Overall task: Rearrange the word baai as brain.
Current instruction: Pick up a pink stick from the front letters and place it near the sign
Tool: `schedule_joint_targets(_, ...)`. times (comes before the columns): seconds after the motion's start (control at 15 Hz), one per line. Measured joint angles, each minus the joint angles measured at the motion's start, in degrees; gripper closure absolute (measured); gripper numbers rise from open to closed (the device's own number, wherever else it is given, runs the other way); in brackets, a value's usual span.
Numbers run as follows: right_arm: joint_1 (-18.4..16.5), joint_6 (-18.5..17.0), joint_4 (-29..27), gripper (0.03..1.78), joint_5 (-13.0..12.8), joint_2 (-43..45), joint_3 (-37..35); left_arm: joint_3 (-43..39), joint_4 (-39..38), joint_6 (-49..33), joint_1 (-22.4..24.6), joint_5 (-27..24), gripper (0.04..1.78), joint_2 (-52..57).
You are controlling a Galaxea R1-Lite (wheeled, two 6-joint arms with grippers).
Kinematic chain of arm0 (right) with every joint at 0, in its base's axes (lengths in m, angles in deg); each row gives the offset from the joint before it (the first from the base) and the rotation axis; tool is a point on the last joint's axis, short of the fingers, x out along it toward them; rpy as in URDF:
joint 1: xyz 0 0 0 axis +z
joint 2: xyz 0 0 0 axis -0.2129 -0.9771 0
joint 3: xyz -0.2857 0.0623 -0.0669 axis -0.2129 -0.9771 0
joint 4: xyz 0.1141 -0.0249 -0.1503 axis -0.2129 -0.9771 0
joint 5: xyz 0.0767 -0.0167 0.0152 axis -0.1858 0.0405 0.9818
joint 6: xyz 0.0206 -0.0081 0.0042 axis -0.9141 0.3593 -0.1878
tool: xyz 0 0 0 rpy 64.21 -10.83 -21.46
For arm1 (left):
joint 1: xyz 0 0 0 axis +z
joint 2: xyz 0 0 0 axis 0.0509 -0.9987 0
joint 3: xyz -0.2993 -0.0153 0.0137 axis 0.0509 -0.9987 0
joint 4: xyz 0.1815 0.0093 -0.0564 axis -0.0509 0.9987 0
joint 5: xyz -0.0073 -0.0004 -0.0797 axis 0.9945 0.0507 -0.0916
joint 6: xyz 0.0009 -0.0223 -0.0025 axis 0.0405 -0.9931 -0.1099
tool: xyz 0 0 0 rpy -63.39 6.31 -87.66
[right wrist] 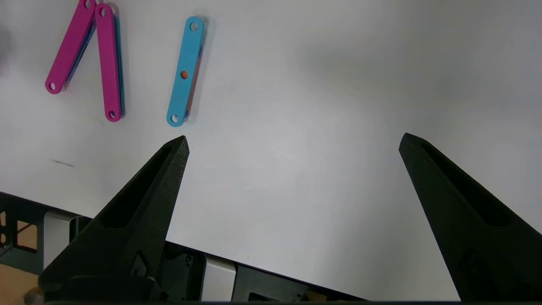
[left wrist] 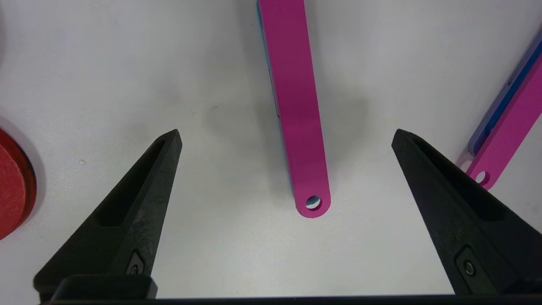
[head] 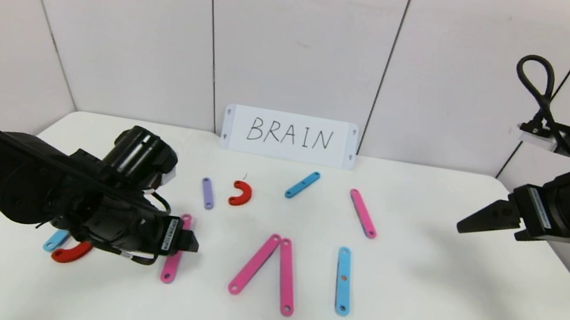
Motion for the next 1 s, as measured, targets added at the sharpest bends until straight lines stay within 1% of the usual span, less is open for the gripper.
schedule_joint_targets(0.27,0.02,0.0,0.0,0.07,-0.04,0.11,0.0,-0.11,0.0,1.06,-0.38,0.2,0.08,-0.99)
schedule_joint_targets(0.47,0.02,0.0,0.0,0.07,0.02,0.33,-0.05,-0.18,-0.02,3.19,-0.49,1.66,0.08,-1.79)
schedule_joint_targets(0.8,0.02,0.0,0.0,0.07,0.02,0.57,-0.09,-0.22,-0.04,4.49,-0.85,4.27,0.08,-3.17)
schedule_joint_targets(1.0,0.02,0.0,0.0,0.07,0.02,0.6,-0.11,-0.16,-0.09,4.55,-1.07,4.39,0.08,-3.56)
